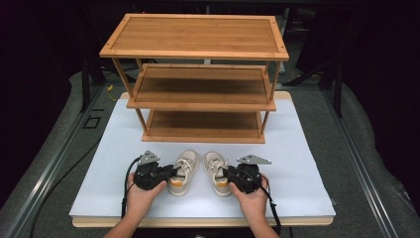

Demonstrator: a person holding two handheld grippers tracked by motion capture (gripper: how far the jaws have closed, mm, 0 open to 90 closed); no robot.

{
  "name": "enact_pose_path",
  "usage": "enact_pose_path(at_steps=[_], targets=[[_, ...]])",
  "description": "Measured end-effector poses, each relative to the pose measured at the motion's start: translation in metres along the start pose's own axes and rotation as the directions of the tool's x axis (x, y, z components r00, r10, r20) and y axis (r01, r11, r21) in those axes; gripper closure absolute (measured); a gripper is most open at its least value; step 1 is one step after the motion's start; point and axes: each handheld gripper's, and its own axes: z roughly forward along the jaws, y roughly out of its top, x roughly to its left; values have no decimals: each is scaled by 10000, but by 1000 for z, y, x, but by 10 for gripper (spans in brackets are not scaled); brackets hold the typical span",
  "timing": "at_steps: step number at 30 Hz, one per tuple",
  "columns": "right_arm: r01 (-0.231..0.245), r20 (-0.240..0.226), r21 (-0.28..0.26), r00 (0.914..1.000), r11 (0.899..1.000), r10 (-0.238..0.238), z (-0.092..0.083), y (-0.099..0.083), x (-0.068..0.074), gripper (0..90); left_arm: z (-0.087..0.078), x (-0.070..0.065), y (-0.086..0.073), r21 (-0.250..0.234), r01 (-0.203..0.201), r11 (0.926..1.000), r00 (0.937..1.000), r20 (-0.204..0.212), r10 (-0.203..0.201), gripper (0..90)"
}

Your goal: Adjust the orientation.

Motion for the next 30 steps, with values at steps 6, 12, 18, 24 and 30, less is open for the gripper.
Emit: enact_pose_path(at_steps=[6,12,18,24,30], targets=[[-171,-166,-48,9997,9998,171,2,-1,5,719,2,-5,1,58,-102,9999,9999,98,102,727],[-436,-679,194,9967,9989,448,4,-4,9,682,4,-6,1,42,419,9991,9976,546,-421,705],[-779,-851,49,9933,9969,781,8,-3,8,678,7,-5,3,77,537,9985,9962,679,-541,701],[-1303,-1439,-4,9812,9915,1289,10,-4,10,654,7,-8,4,80,470,9989,9968,637,-475,698],[-1183,-1281,52,9847,9930,1180,10,-7,11,646,5,-8,3,99,364,9993,9982,473,-368,703]])
